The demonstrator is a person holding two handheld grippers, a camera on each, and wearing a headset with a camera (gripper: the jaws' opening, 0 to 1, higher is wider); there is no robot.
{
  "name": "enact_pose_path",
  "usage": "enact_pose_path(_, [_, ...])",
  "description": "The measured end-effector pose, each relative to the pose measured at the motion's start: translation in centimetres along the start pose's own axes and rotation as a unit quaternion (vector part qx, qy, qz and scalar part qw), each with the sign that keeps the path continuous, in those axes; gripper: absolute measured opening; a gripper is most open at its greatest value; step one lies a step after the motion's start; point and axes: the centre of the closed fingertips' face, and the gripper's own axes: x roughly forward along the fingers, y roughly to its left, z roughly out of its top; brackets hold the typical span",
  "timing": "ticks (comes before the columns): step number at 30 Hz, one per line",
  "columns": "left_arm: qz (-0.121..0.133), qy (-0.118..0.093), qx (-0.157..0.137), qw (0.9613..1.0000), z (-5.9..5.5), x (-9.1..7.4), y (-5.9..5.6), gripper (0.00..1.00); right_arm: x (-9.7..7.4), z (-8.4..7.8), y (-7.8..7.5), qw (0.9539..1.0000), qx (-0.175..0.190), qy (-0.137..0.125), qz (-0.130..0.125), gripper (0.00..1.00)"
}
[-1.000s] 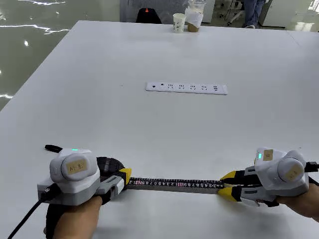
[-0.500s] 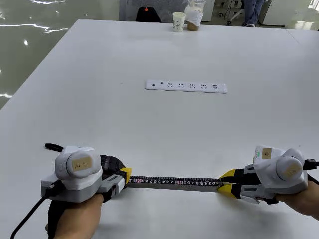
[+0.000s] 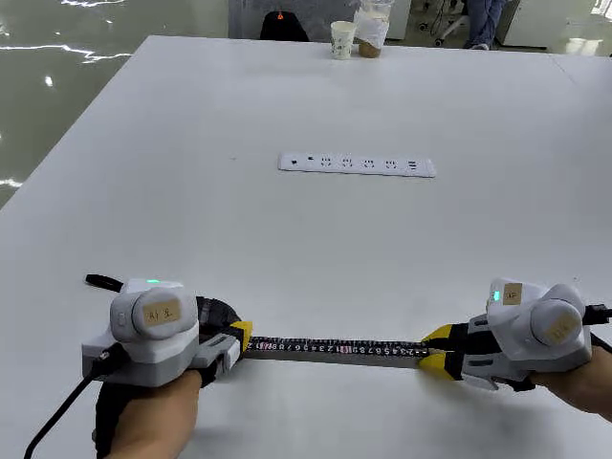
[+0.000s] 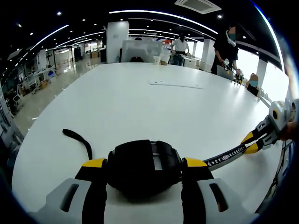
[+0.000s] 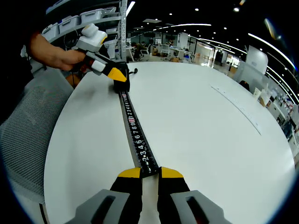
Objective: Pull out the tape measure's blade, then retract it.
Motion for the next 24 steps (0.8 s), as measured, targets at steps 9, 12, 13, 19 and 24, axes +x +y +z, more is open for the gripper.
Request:
enact_pose_path(9, [0.005,0.009,-0.002,0.9999,-0.16,-0.03,0.03,0.57,0.07,0.12,0.1,1.0,-0.001,0.001,0.001,0.08])
enact_pose_path(12, [0.006,0.012,-0.002,0.9999,-0.22,-0.04,0.01,0.56,0.19,0.12,0.02,1.0,-0.002,0.001,0.002,0.07])
enact_pose_path(13, [0.005,0.011,0.0,0.9999,-0.19,-0.04,-0.01,0.56,0.18,0.15,0.04,1.0,-0.002,0.0,0.002,0.07])
enact_pose_path(19, [0.005,0.009,0.002,0.9999,-0.15,-0.06,0.07,0.55,0.15,0.19,0.07,1.0,-0.001,0.0,0.002,0.07])
enact_pose_path(24, [0.003,0.008,0.004,1.0,-0.1,-0.05,0.11,0.55,0.15,0.17,0.09,1.0,0.0,0.0,0.001,0.07])
